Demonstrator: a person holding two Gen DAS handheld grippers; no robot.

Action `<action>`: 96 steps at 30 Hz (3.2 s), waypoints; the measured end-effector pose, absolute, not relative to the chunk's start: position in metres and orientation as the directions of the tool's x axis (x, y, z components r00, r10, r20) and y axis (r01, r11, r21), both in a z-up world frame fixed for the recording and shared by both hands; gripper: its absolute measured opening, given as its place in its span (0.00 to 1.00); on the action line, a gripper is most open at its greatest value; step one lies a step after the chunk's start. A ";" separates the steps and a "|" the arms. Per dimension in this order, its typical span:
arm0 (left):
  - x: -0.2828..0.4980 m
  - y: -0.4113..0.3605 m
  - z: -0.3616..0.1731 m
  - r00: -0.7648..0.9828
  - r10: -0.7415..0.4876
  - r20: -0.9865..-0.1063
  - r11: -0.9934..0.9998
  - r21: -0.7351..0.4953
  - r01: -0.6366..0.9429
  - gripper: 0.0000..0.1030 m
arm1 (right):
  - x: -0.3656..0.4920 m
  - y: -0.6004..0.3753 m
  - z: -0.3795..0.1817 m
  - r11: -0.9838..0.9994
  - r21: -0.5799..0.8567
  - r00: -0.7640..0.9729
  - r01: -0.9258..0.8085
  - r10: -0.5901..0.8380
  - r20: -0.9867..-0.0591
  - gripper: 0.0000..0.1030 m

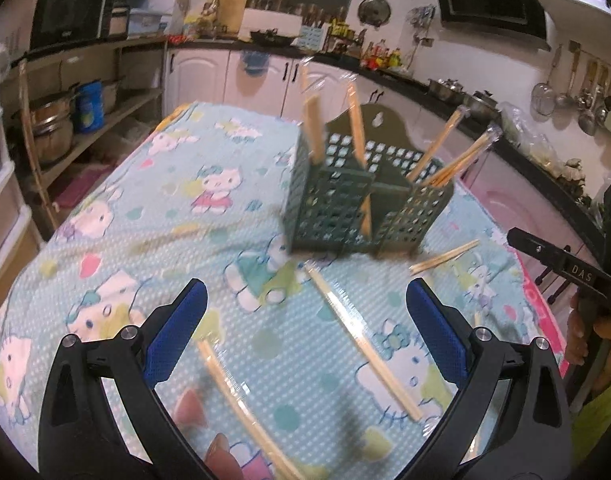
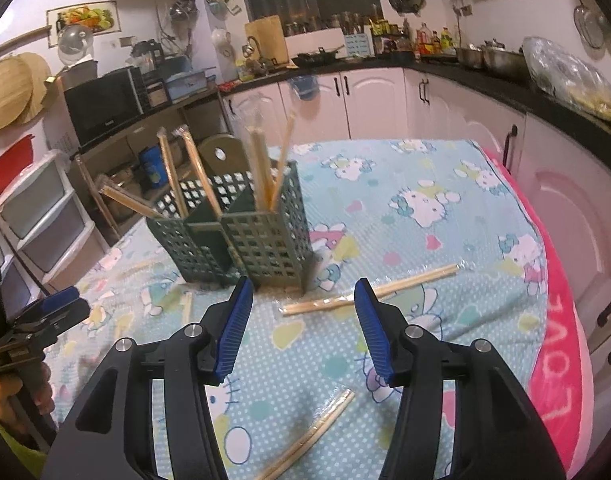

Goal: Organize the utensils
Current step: 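Move both open tools back toward the loose chopsticks on the cloth, then close the right tool on a wrapped chopstick while the left tool grasps another, then lift both held chopsticks upright and carry them above the caddy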

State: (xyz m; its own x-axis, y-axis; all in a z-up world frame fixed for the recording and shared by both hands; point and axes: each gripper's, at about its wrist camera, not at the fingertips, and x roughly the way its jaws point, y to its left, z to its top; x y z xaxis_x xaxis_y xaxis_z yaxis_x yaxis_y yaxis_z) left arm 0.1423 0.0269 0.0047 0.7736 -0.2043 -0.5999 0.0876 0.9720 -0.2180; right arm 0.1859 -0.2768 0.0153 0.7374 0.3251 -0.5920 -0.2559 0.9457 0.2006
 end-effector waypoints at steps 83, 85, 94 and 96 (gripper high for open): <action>0.171 0.032 0.074 0.819 -0.322 -0.474 0.920 -0.359 0.154 0.01 | 0.217 -0.317 0.074 0.899 0.370 0.787 -0.234 0.399 -0.471 0.06; 0.171 0.029 0.084 0.827 -0.325 -0.458 0.921 -0.350 0.168 0.01 | 0.212 -0.313 0.082 0.895 0.364 0.788 -0.256 0.412 -0.458 0.06; 0.179 0.018 0.120 0.861 -0.330 -0.387 0.923 -0.324 0.208 0.01 | 0.195 -0.298 0.116 0.887 0.324 0.804 -0.328 0.442 -0.398 0.06; 0.181 0.015 0.125 0.868 -0.324 -0.376 0.925 -0.317 0.208 0.01 | 0.194 -0.294 0.123 0.888 0.314 0.810 -0.335 0.442 -0.386 0.06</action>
State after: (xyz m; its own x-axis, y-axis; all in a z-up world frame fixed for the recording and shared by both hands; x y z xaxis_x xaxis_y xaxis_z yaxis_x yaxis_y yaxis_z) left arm 0.1813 0.0154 0.1254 0.8682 -0.3240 -0.3757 0.2081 0.9253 -0.3170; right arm 0.1935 -0.2943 0.1232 0.8098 0.4418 -0.3861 -0.3351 0.8884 0.3139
